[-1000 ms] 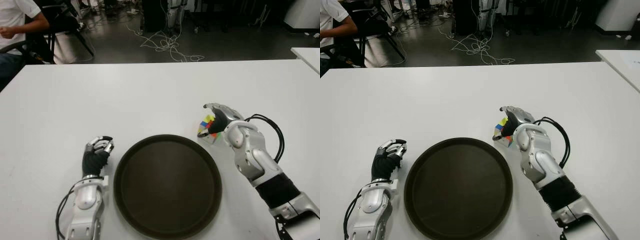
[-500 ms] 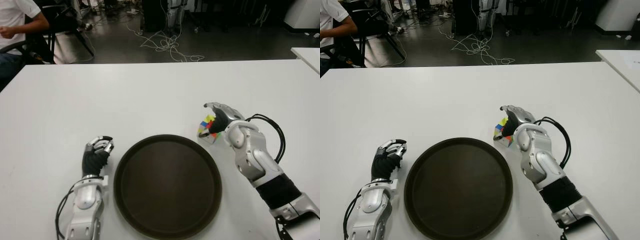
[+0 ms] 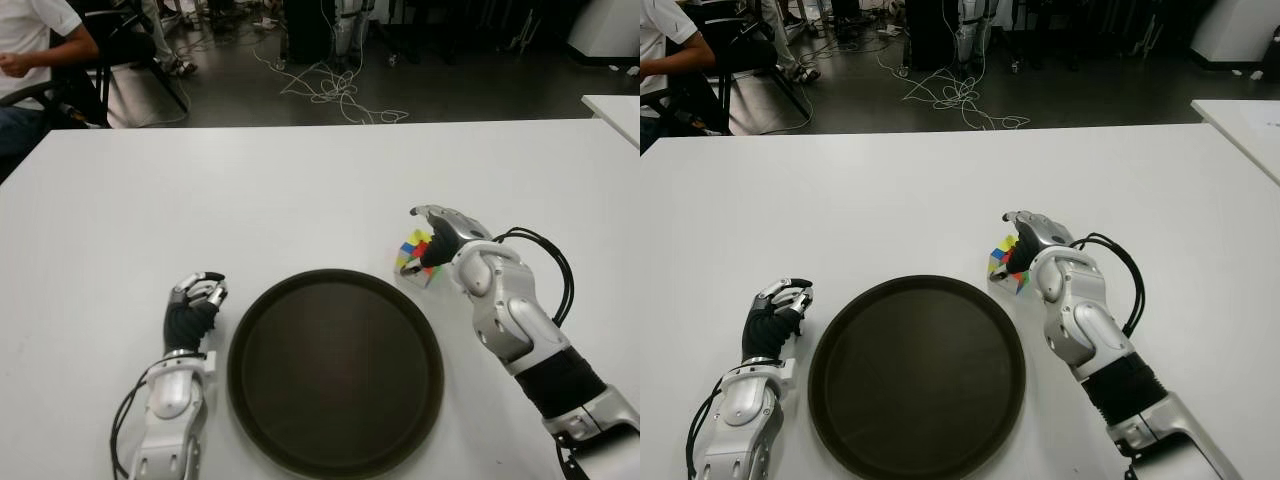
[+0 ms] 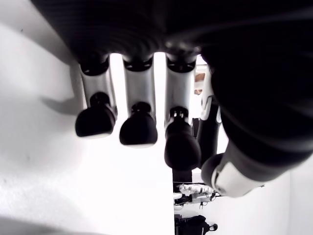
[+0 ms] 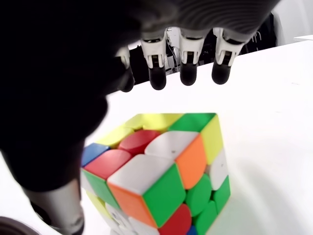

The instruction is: Pick up the Rubik's Cube and put it in the plate

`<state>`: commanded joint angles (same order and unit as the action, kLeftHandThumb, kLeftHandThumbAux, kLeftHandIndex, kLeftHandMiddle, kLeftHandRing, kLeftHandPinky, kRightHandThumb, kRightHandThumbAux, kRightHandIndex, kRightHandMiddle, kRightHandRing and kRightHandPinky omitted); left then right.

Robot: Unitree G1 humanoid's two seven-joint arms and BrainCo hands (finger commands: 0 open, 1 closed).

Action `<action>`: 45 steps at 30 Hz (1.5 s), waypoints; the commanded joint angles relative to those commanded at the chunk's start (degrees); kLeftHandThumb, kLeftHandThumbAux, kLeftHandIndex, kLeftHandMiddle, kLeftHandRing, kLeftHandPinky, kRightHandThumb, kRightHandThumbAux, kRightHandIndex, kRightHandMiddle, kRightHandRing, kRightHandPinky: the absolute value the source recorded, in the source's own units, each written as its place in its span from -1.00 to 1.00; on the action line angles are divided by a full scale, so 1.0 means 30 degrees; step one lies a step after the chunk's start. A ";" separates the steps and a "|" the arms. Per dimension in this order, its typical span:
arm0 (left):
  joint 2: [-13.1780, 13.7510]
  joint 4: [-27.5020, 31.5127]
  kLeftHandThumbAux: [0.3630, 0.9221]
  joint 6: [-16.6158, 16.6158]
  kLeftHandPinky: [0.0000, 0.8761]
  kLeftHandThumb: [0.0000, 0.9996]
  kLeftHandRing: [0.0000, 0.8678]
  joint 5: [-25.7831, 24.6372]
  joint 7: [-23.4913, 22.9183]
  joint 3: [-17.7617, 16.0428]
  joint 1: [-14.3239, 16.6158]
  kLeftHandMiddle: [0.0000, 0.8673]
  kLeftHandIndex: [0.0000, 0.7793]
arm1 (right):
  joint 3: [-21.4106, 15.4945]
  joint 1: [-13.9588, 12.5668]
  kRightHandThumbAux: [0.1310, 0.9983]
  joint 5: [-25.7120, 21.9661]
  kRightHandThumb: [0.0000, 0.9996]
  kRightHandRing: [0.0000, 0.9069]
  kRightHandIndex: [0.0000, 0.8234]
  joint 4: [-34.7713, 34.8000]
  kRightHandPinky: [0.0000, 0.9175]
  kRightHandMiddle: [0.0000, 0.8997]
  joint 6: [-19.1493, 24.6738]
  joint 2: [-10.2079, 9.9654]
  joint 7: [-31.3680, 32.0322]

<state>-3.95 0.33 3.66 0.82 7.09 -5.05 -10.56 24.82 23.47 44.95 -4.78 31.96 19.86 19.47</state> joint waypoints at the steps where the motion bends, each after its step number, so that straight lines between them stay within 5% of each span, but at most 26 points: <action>1: -0.0002 0.0009 0.22 0.0022 0.83 0.42 0.88 0.0019 0.0020 0.0003 -0.0002 0.86 0.14 | 0.0004 -0.0001 0.53 0.0011 -1.00 -0.97 -1.00 0.0012 -0.95 -0.95 0.0019 0.0002 0.0024; 25: -0.0390 0.0195 0.21 0.0046 0.88 0.43 0.90 -0.0299 0.0334 -0.0195 -0.0028 0.85 0.14 | 0.0153 0.0400 0.48 0.0062 -1.00 -0.97 -1.00 -0.0101 -0.96 -0.96 0.0225 -0.0020 0.0675; 45: -0.0282 -0.0545 0.22 -0.1152 0.89 0.43 0.91 -0.0434 0.0462 -0.0189 -0.0051 0.85 0.14 | 0.0014 0.1023 0.51 -0.0200 -1.00 -0.90 -0.93 -0.1105 -0.92 -0.89 -0.0214 -0.0413 0.0384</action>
<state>-4.80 -1.31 0.20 -0.48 8.48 -5.62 -10.71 24.86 26.54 44.35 -8.09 31.32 18.62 20.62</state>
